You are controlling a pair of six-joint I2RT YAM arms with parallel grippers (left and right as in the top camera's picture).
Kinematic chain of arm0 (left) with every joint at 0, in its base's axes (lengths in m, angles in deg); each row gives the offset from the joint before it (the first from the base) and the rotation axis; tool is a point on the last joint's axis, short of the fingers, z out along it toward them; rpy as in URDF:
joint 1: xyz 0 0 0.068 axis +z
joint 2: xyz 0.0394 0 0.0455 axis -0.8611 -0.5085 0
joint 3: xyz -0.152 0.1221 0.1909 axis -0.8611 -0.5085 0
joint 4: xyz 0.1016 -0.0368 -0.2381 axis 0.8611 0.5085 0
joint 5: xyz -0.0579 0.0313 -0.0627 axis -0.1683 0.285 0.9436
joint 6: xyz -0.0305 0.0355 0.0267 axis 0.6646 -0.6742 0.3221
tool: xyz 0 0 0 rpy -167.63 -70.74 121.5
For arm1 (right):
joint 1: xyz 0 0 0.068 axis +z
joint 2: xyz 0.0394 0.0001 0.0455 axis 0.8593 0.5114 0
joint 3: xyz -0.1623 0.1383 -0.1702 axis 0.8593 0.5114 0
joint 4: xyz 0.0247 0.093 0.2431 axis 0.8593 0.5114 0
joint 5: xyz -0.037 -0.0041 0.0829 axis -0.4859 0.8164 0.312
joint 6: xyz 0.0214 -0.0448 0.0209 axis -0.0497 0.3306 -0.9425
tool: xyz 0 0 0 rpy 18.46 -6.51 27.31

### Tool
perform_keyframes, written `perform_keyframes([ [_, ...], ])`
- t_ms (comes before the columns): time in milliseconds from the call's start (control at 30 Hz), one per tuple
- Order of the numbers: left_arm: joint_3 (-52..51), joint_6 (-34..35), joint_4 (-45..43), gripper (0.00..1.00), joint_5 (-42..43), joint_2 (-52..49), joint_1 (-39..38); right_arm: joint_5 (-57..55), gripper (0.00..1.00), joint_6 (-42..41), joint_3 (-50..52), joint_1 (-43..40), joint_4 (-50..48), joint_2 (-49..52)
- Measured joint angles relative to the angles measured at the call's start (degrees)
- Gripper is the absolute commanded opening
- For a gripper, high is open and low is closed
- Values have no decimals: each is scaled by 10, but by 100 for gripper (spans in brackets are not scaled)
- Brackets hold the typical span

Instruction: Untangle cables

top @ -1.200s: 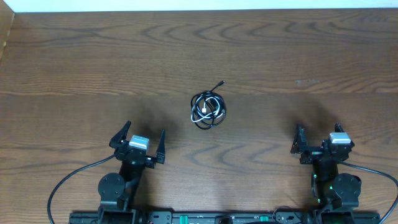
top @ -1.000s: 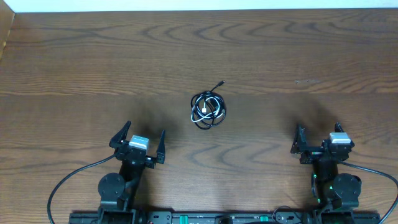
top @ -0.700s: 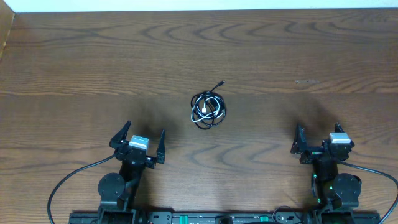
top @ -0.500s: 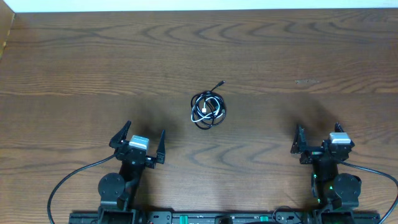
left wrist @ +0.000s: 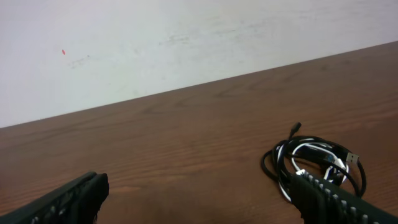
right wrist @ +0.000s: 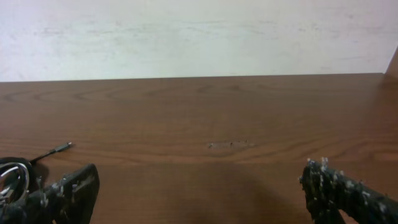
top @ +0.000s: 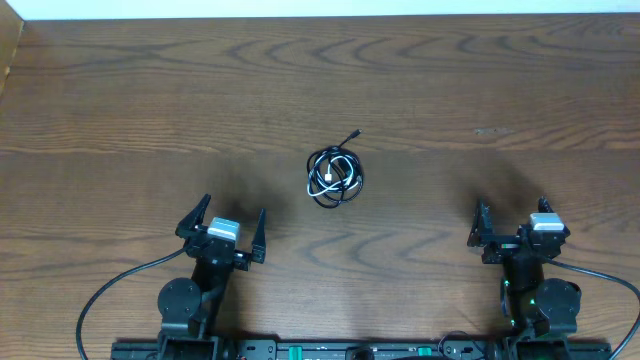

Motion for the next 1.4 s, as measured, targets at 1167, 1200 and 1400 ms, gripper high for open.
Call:
perform_keyframes([
  [1167, 22, 78, 48, 98, -2, -5, 0, 5, 99, -58, -7, 0, 24, 0],
  [1200, 27, 80, 62, 98, -3, -12, 0, 5, 99, -61, -12, 0, 37, 0],
  [1400, 68, 89, 108, 98, -5, -89, 0, 5, 99, -70, -66, 0, 129, 26],
])
